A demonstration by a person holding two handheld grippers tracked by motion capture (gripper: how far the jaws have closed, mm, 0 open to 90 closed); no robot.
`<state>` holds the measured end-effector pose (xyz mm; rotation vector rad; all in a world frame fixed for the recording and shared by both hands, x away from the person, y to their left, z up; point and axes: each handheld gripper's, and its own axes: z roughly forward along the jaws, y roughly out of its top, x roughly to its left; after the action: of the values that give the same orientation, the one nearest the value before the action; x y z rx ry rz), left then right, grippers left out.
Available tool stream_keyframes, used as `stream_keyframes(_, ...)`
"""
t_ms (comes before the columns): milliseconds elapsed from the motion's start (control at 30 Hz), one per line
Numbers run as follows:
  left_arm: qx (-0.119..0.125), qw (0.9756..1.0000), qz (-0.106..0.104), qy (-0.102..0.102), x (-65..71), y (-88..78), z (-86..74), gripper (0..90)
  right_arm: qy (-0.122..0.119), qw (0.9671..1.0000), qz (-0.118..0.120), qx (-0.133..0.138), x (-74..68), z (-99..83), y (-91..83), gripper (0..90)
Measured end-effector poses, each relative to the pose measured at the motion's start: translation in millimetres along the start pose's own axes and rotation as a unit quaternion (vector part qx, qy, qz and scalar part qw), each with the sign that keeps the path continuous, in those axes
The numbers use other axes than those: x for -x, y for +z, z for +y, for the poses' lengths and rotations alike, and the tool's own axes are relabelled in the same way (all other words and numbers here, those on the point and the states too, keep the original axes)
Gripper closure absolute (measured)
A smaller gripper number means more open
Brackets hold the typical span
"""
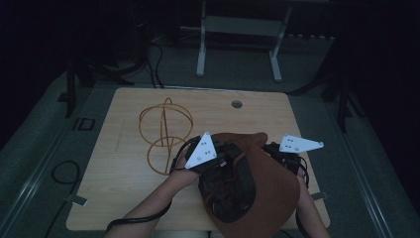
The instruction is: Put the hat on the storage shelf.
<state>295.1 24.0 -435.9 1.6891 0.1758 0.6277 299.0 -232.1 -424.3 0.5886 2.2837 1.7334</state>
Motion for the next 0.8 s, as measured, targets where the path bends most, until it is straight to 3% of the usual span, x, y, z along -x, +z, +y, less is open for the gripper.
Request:
stream_keyframes(133,-0.006,0.9997,0.021,0.015,6.0,5.0,1.7,86.0,-0.001,0.9998,0.02,0.009,-3.7,1.5,7.4,45.5)
stream_keyframes(267,-0.014,0.9977,0.052,0.042,12.9,7.4,4.5,85.8,-0.005,0.9998,0.018,0.011,-5.0,2.3,10.5,50.9)
stream_keyframes(367,-0.011,0.9971,0.064,0.041,14.5,8.9,5.9,86.0,-0.002,0.9997,0.017,0.02,-3.5,2.4,10.2,51.6)
stream_keyframes(433,-0.01,0.997,0.064,0.042,13.8,8.8,6.1,86.0,0.0,0.9996,0.017,0.022,-2.9,2.9,9.8,51.9)
stream_keyframes(533,-0.006,0.998,0.057,0.026,10.3,6.7,6.2,85.8,0.001,0.9997,0.016,0.019,-3.0,5.4,11.2,53.5)
stream_keyframes(667,-0.013,0.9985,0.045,0.028,8.7,4.5,9.1,85.1,-0.011,0.9997,0.012,0.02,-5.2,6.1,10.5,56.1)
stream_keyframes(700,-0.014,0.9989,0.039,0.022,7.6,4.4,9.5,84.5,-0.015,0.9996,0.013,0.02,-5.4,5.7,10.0,56.5)
stream_keyframes(767,-0.011,0.9997,0.019,-0.008,2.8,2.9,9.9,81.2,-0.017,0.9996,0.016,0.018,-4.7,5.1,7.8,60.7)
stream_keyframes(800,-0.011,0.9998,0.015,-0.006,2.1,2.2,10.2,80.0,-0.015,0.9995,0.021,0.02,-4.2,4.8,6.4,61.7)
